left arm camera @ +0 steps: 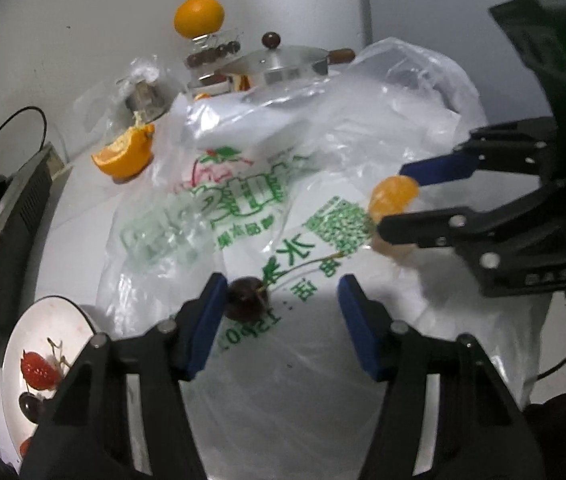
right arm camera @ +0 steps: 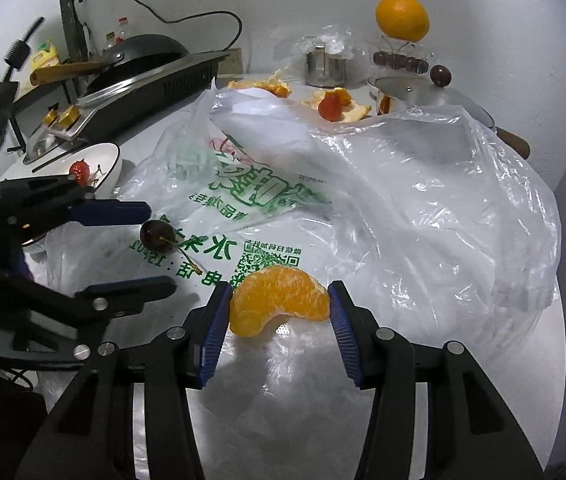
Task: Organize fruits
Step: 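Grasp an orange segment with the right tool while the left tool grasps a dark cherry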
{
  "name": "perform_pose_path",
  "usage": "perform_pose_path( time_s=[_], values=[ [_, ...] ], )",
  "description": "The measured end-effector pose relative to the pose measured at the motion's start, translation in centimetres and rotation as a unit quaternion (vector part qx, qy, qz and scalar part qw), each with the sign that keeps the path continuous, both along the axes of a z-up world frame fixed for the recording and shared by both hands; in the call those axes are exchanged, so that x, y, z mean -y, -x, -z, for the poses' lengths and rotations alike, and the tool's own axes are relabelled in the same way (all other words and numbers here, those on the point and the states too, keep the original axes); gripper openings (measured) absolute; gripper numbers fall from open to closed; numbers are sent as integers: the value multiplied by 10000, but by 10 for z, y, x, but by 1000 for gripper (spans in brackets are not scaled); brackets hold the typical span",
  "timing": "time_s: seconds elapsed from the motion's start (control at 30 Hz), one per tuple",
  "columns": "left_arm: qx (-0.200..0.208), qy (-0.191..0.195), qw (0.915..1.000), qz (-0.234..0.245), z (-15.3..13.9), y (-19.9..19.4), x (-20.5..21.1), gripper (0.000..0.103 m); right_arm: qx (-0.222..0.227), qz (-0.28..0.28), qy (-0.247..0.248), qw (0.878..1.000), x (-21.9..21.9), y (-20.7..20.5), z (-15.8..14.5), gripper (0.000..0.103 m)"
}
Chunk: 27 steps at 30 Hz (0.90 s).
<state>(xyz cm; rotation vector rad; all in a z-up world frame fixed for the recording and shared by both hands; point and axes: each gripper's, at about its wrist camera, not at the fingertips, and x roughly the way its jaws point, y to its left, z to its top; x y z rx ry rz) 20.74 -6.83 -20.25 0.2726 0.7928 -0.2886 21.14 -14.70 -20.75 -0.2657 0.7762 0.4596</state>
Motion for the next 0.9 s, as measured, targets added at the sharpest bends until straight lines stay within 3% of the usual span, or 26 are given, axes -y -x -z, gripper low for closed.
perform_pose_path(
  time_s=[0.23,0.43,0.67,0.9],
  values=[
    [-67,-95,9999,-20,4,-13,-3,58,-2,5,-52,10000,1,-3,0,52],
    [-152,-205,9997,-33,12,-21,-7,51,-18,-5,-91,10000,0,-4,1,52],
    [-194,-188,9996,-46,12,-24,-9,25,-21,-28,-97,9999,-2,-7,2,52],
    [-299,10,9995,56,10,-16,-6,25,12,-6,-100,9999,-2,-6,1,52]
  ],
)
